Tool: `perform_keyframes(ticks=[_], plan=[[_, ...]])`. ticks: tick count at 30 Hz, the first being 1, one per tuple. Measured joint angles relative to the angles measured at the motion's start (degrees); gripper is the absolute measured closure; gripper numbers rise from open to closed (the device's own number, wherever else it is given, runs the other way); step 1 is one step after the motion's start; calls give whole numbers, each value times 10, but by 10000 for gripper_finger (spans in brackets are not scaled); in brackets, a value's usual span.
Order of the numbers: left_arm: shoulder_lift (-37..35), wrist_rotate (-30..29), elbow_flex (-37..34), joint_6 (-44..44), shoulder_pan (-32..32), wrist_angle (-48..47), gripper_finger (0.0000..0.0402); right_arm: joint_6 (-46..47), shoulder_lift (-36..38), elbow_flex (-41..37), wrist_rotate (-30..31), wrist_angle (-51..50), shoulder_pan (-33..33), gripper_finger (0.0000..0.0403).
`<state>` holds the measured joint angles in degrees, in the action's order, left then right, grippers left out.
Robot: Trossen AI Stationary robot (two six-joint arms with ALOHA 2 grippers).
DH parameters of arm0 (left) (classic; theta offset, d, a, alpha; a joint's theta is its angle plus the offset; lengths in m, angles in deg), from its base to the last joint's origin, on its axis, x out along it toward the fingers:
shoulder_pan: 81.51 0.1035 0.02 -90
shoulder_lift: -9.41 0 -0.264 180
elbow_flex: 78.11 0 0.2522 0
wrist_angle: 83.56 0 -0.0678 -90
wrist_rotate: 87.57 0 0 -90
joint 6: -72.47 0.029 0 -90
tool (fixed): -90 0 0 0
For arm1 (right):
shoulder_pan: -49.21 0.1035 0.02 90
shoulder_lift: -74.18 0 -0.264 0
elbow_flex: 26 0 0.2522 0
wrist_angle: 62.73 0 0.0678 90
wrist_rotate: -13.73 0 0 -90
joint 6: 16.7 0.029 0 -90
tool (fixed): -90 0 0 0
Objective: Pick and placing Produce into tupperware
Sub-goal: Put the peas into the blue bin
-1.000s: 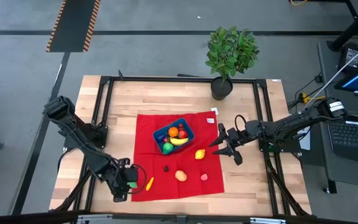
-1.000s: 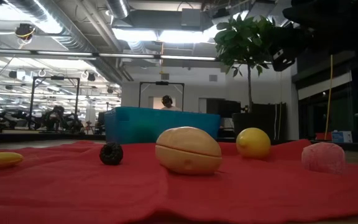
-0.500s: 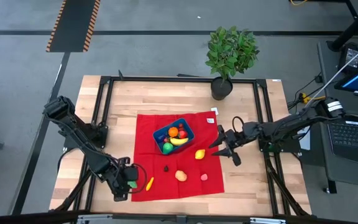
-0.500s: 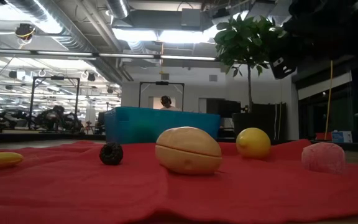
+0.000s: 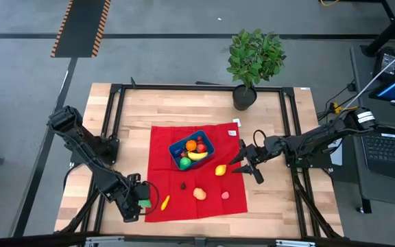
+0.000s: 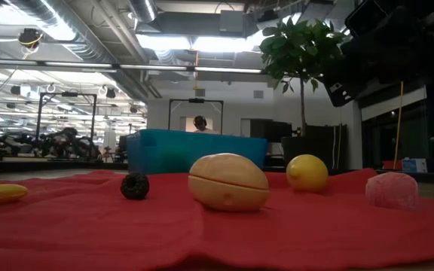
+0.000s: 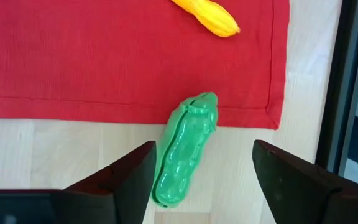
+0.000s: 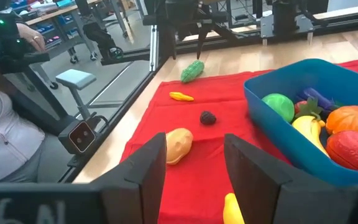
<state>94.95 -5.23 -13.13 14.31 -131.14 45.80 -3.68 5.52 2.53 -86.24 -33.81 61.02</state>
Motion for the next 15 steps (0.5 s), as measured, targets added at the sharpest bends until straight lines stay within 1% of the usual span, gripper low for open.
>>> perform_keyframes(ticks=[6, 11, 15], plan=[[0, -28, -2, -2, 0, 1, 148, 0, 0, 0, 0, 0, 0, 240], [0, -33, -12, -4, 0, 1, 149, 0, 0, 0, 0, 0, 0, 240], [0, -33, -30, -29, 0, 1, 149, 0, 0, 0, 0, 0, 0, 240]])
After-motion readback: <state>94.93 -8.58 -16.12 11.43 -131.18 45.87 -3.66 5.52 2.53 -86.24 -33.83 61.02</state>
